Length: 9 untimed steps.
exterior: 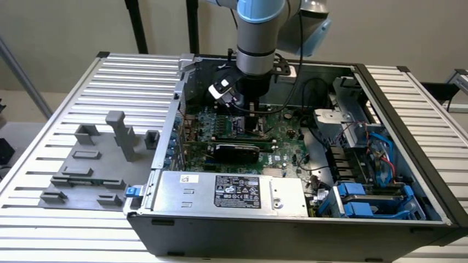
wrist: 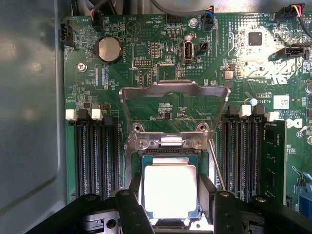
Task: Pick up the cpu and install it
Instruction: 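Place the cpu into insertion slot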
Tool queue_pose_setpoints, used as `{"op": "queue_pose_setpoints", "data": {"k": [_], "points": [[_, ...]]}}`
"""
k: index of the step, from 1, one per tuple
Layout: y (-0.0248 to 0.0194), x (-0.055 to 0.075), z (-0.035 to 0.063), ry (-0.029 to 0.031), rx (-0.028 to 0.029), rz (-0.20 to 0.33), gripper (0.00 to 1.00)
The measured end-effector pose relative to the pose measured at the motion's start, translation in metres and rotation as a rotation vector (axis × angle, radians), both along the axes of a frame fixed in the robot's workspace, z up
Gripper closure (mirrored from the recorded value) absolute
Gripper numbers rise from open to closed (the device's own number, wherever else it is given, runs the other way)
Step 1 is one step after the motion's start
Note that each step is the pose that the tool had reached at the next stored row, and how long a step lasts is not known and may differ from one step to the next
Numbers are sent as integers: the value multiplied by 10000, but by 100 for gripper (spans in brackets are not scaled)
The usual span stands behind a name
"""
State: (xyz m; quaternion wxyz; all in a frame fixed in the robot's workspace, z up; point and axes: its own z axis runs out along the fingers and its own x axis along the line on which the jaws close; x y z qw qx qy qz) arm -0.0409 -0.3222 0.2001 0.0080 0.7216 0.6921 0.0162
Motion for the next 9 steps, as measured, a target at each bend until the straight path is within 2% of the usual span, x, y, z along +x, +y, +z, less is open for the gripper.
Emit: {"op": "queue_pose_setpoints", "data": {"k": [9], "points": [[2,0,-16,-5,-11,-14,45]]}}
